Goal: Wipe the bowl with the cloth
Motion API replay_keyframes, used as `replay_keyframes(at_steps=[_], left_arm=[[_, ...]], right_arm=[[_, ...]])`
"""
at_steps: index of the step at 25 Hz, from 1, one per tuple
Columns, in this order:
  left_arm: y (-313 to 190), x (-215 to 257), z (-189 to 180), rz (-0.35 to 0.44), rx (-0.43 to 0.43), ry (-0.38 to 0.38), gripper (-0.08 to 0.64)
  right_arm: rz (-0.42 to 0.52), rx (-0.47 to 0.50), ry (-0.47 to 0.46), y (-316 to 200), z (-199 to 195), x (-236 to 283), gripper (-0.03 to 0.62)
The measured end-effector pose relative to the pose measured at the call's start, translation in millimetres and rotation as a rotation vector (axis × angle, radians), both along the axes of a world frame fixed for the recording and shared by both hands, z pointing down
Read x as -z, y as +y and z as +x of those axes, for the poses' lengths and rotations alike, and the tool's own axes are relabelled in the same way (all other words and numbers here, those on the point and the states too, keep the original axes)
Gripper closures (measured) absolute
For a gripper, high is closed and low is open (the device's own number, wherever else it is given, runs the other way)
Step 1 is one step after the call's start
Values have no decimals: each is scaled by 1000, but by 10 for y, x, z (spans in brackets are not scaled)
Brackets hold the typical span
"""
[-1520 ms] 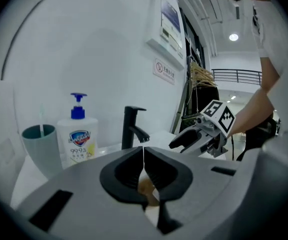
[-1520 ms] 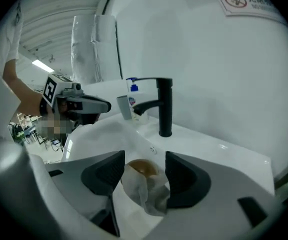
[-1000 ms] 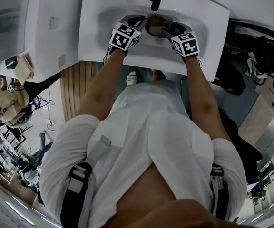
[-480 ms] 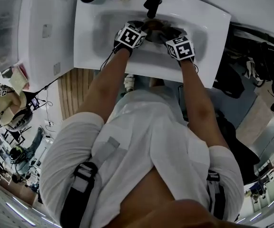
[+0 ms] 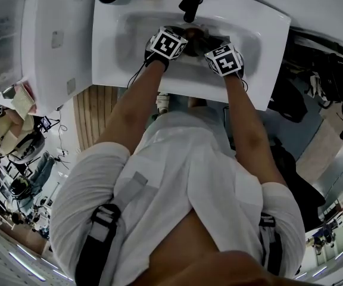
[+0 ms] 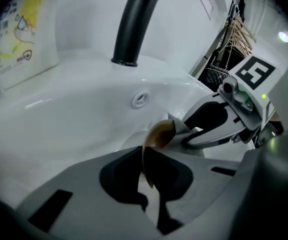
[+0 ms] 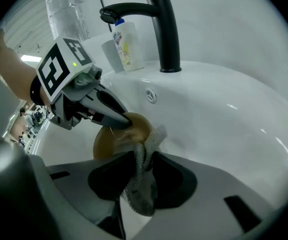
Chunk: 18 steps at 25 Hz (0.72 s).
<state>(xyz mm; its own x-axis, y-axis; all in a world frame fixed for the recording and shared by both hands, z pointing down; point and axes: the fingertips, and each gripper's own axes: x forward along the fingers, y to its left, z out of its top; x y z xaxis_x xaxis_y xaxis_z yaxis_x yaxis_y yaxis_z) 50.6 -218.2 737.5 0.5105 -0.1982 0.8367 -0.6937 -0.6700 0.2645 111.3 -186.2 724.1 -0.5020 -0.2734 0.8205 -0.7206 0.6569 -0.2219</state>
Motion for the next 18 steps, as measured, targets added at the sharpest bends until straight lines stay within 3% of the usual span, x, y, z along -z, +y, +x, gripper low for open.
replay_keyframes(at_steps=[5, 10, 15, 18], left_arm=[[12, 276, -11, 36, -55, 3, 541], [136, 570, 80, 82, -204, 0, 543], [264, 863, 181, 139, -370, -54, 545], [274, 1047, 192, 188, -426, -79, 545]], right_arm=[[66, 28, 1, -81, -53, 220, 476], [145, 178, 85, -104, -174, 498, 495], [216, 332, 155, -76, -354, 727, 512], [250, 383, 161, -49, -454, 857, 529]])
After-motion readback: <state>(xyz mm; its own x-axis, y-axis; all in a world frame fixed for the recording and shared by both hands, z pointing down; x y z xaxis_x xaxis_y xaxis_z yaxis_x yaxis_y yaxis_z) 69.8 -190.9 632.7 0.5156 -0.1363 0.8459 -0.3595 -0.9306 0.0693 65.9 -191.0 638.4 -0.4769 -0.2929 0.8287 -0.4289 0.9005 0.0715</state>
